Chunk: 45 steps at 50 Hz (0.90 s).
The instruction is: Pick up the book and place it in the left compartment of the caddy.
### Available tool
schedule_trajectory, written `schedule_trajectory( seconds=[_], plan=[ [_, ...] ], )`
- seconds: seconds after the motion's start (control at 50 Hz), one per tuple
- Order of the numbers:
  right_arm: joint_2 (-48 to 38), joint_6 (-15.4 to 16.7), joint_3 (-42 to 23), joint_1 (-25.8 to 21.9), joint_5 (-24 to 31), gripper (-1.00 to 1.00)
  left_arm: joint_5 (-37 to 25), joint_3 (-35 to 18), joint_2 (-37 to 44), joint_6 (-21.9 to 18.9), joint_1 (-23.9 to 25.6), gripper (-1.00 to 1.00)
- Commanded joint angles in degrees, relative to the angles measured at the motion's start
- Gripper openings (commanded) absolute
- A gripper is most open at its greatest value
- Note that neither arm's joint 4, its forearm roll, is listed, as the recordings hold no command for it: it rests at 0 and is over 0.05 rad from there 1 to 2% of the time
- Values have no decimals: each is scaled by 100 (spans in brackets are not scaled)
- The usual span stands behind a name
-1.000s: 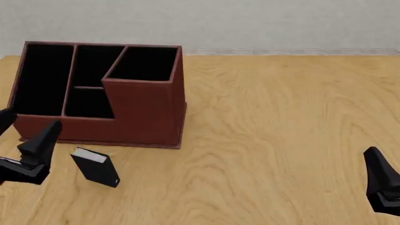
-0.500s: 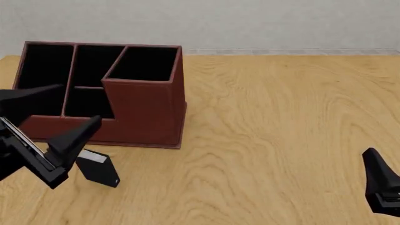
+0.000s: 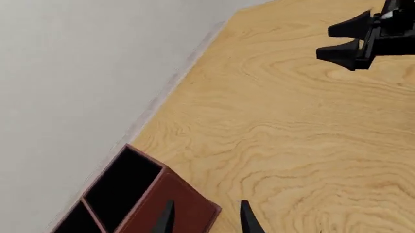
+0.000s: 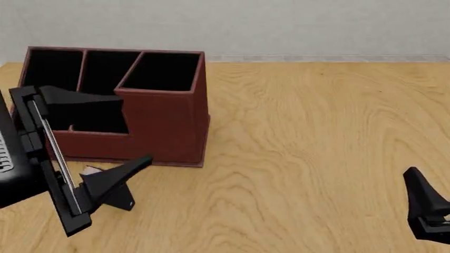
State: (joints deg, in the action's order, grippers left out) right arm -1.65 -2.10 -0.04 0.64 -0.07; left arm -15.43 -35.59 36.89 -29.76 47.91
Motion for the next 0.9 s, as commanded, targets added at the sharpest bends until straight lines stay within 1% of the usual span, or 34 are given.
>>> schedule_trajectory(
  seconds=[0.02, 0.06, 0.12, 0.16, 0.22, 0.24, 0.3, 0.34, 0.36, 0.4, 0.42, 0.44, 0.46, 0.56, 0.58, 0.62, 0.7, 0.74, 0.9],
  plan=[
    [-176, 15, 1, -12, -119, 100, -603, -520, 438, -469, 635, 100],
    [-220, 14, 1, -6, -155, 100, -785, -624, 488, -434, 765, 100],
    [-316, 30, 1, -11, -237, 100, -950, -830, 642, -447, 834, 100],
    [-352, 39, 2, -9, -268, 100, -1146, -1021, 794, -260, 904, 100],
    [-423, 48, 2, -8, -327, 100, -1379, -1147, 813, -126, 1101, 100],
    [-451, 45, 2, -5, -347, 100, -1526, -1228, 817, -3, 1236, 100],
    [-439, 41, 3, -4, -319, 100, -1597, -1149, 890, 49, 1324, 100],
    [-461, 43, 3, -4, -336, 100, -1574, -1112, 918, 13, 1312, 100],
    [-512, 57, 3, -9, -371, 100, -1698, -1127, 971, 96, 1397, 100],
    [-550, 63, 3, -13, -402, 100, -1693, -1091, 950, 90, 1413, 100],
    [-585, 72, 3, -22, -427, 100, -1774, -1091, 977, 207, 1476, 100],
    [-610, 76, 2, -26, -443, 100, -1788, -1047, 1037, 177, 1451, 100],
    [-650, 86, 2, -31, -470, 100, -1775, -972, 1076, 60, 1417, 100],
    [-730, 109, -2, -42, -516, 100, -2021, -989, 1167, 190, 1519, 100],
    [-753, 117, -2, -44, -534, 100, -2015, -930, 1214, 107, 1469, 100],
    [-801, 124, 3, -50, -579, 100, -2049, -869, 1255, 107, 1454, 100],
    [-895, 141, 3, -67, -648, 100, -2102, -857, 1368, 10, 1311, 100],
    [-938, 156, 3, -81, -681, 100, -2107, -765, 1468, -132, 1186, 100],
    [-988, 165, 3, -107, -720, 100, -2135, -611, 1561, -304, 890, 100]
  ],
)
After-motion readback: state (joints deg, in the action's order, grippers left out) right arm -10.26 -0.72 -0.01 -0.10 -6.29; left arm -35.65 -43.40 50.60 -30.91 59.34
